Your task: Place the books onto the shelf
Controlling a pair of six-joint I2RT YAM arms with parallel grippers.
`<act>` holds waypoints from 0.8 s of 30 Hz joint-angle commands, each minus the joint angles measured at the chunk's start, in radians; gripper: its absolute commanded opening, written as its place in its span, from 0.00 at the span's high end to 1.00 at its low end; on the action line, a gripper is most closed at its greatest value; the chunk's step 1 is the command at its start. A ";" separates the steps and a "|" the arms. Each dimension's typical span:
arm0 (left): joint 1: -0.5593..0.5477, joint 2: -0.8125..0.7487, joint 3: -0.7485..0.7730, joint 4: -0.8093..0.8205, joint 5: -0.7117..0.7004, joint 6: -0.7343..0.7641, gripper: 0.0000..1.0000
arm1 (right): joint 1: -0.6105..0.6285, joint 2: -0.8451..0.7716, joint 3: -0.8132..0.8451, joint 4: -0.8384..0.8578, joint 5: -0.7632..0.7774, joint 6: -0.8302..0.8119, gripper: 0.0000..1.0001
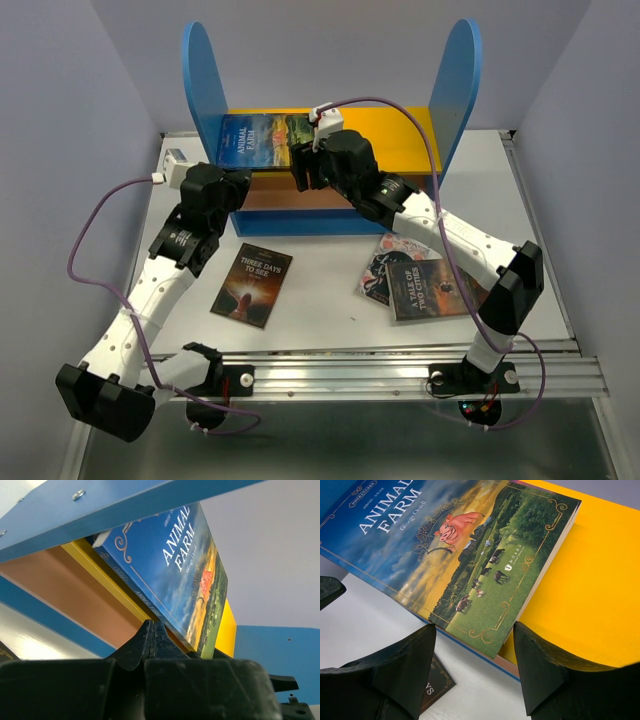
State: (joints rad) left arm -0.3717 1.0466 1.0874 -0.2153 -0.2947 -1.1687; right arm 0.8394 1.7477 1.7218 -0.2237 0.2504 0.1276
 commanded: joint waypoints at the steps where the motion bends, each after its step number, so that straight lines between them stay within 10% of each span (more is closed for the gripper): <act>1: 0.017 0.015 0.016 0.007 -0.038 0.029 1.00 | 0.006 -0.008 0.050 0.061 -0.019 0.001 0.32; 24: 0.045 0.079 0.075 0.044 -0.021 0.058 1.00 | 0.006 0.030 0.085 0.061 -0.028 -0.016 0.36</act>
State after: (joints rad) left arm -0.3317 1.1252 1.1126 -0.2207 -0.3138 -1.1381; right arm 0.8391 1.7611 1.7432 -0.2401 0.2413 0.1223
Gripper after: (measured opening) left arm 0.017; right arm 0.644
